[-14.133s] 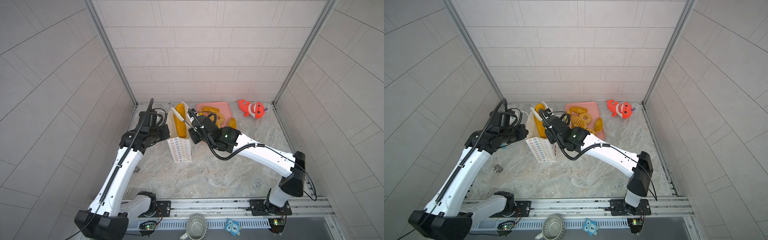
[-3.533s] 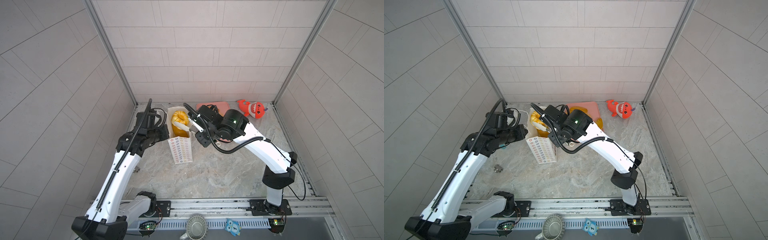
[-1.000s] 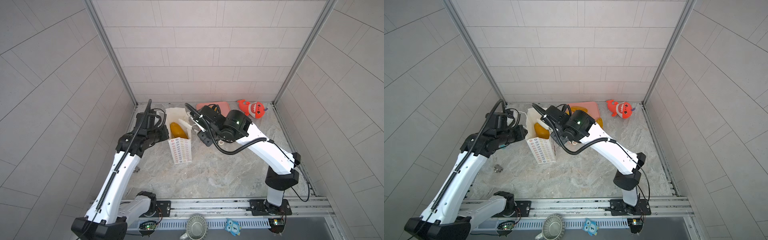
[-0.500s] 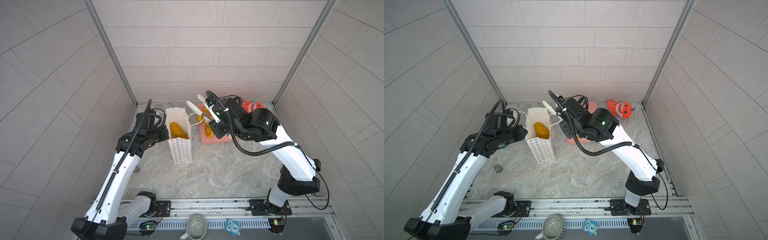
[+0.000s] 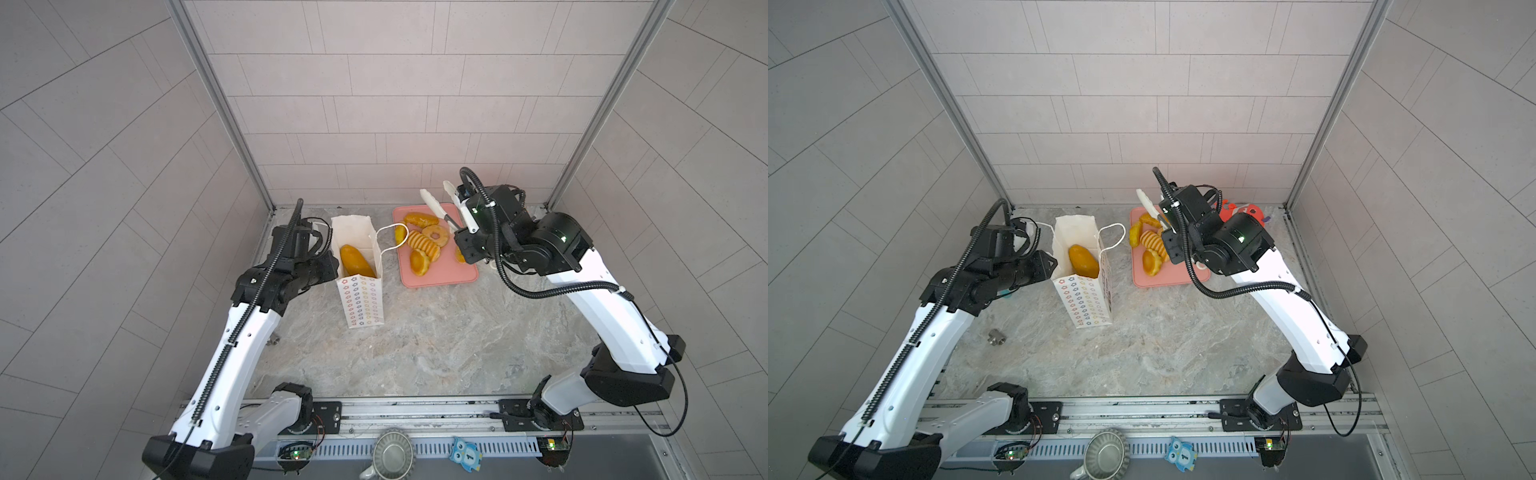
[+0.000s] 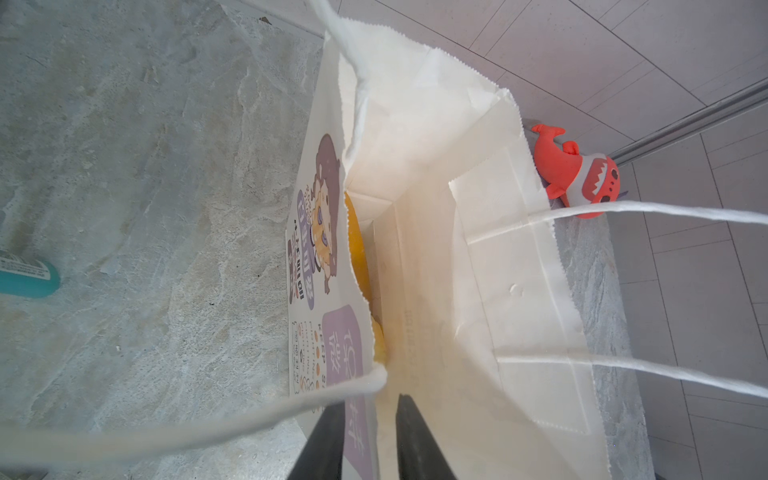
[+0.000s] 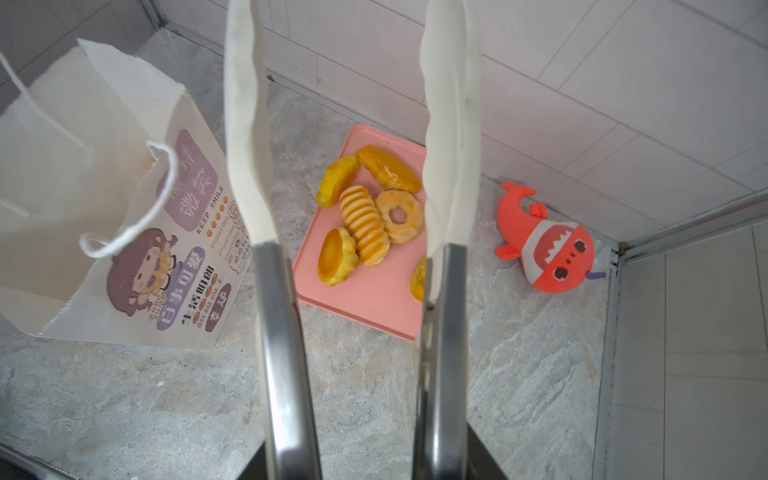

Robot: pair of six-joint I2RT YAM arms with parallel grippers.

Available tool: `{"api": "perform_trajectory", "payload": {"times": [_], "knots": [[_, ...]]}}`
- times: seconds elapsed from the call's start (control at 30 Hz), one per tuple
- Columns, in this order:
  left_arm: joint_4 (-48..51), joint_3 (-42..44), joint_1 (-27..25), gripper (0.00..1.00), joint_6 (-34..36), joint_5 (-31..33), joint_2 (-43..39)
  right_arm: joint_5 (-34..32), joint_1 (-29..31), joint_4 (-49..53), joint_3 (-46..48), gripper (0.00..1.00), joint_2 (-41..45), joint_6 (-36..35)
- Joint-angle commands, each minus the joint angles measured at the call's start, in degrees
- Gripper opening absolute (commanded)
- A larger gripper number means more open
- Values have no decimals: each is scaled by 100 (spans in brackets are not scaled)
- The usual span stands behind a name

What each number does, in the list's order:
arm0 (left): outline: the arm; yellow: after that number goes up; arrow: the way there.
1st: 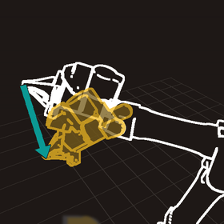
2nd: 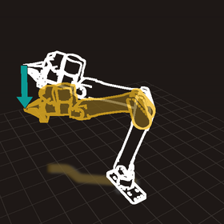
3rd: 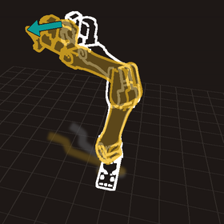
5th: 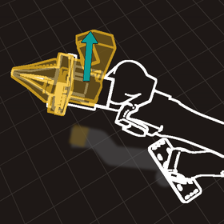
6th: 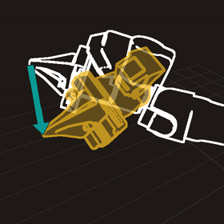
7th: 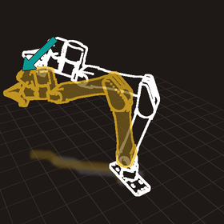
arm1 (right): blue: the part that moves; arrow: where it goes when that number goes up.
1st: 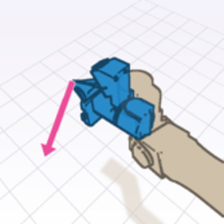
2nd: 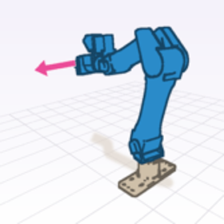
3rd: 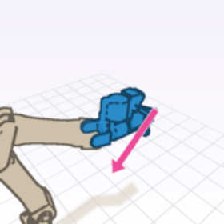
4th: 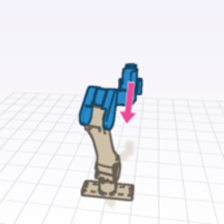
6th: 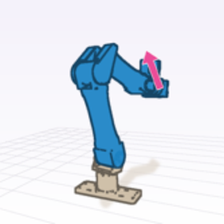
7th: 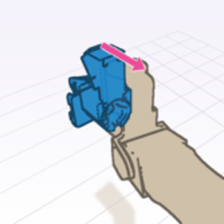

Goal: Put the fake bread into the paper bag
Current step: 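Lift the empty tongs out of the bag with the right gripper, then move the tongs with the right gripper back over the bread tray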

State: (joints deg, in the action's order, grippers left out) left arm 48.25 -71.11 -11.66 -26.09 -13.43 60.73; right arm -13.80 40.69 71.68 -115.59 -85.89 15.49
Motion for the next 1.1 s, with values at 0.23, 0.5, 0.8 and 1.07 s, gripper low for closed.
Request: {"api": "perform_trajectory", "payload": {"times": [0.23,0.5,0.8,1.07], "knots": [[43,-120,-15,38,33,84,-55,867,-843,-796,1689,48,677,250],[70,-129,-12,44,41,116,-84,1080,-1011,-1061,2326,48,718,293],[65,-118,-12,35,42,91,-88,1203,-1076,-1280,2744,48,678,341],[42,-74,-12,25,42,71,-101,1447,-1072,-1568,3203,48,586,446]]}}
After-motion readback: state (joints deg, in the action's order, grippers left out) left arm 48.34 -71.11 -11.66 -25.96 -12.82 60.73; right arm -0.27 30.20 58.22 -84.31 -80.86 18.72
